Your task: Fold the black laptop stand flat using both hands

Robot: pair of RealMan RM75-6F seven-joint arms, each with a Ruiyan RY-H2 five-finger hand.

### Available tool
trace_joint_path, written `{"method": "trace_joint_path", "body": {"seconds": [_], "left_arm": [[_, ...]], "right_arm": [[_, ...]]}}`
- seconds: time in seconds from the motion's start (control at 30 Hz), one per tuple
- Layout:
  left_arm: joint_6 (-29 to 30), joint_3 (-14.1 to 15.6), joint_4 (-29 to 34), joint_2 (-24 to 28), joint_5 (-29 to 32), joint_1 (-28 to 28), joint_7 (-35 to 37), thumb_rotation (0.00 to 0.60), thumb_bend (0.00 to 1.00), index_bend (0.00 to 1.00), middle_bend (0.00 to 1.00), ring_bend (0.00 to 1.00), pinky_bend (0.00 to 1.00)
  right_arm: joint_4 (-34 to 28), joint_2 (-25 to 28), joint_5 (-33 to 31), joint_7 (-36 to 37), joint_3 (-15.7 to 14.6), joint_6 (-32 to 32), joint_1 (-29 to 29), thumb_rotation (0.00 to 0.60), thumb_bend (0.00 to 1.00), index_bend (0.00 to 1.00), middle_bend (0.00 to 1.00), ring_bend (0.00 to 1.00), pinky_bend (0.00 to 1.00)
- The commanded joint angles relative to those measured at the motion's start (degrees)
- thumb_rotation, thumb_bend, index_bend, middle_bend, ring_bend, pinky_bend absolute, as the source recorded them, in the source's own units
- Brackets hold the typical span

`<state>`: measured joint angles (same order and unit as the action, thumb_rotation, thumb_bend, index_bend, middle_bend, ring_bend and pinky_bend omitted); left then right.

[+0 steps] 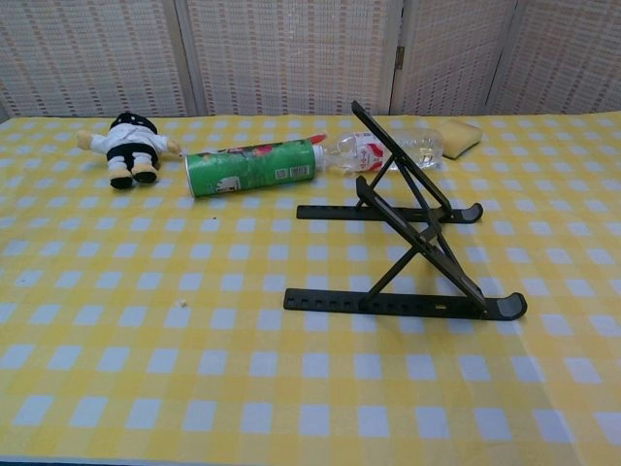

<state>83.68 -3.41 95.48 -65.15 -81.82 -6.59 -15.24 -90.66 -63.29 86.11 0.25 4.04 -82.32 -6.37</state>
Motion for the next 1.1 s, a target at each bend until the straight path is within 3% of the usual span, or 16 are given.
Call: {"method": "trace_joint_path", "body": {"seconds": [0.03,0.47,0.77,1.1], "left_arm": [[0.0,0.2,-0.4,-0.2,-0.4,-0.1,0.2,0.6,0.21,0.04,0.06,0.0,0.0],[1.3,0.8,-0.1,0.0,-1.4,0.8,1.5,0.6,0.21,0.04,0.06,0.0,0.0],[1.2,1.2,0.6,0.5,-1.5,1.1,1.8,0.6,0.21,0.04,0.06,0.0,0.0],[1.0,1.4,1.5,0.9,-1.8,1.2,1.2,0.6,0.21,0.04,0.06,0.0,0.0]], "right_arm": [[-0.2,0.2,0.1,0.0,0.0,-0.1,0.0,0.6,0.35,0.0,0.03,0.07,0.0],[0.1,1.0,1.5,4.9,-1.2,0.5,0.0,0.6,0.35,0.0,0.03,0.07,0.0],[0.8,1.6,3.2,18.2,-3.6,10.0,-4.2,0.6,0.35,0.0,0.03,0.1,0.0],[4.0,-1.7,8.2,36.9,-5.4,20.5,-12.8,0.6,0.75,0.0,0.07,0.15,0.0]]}}
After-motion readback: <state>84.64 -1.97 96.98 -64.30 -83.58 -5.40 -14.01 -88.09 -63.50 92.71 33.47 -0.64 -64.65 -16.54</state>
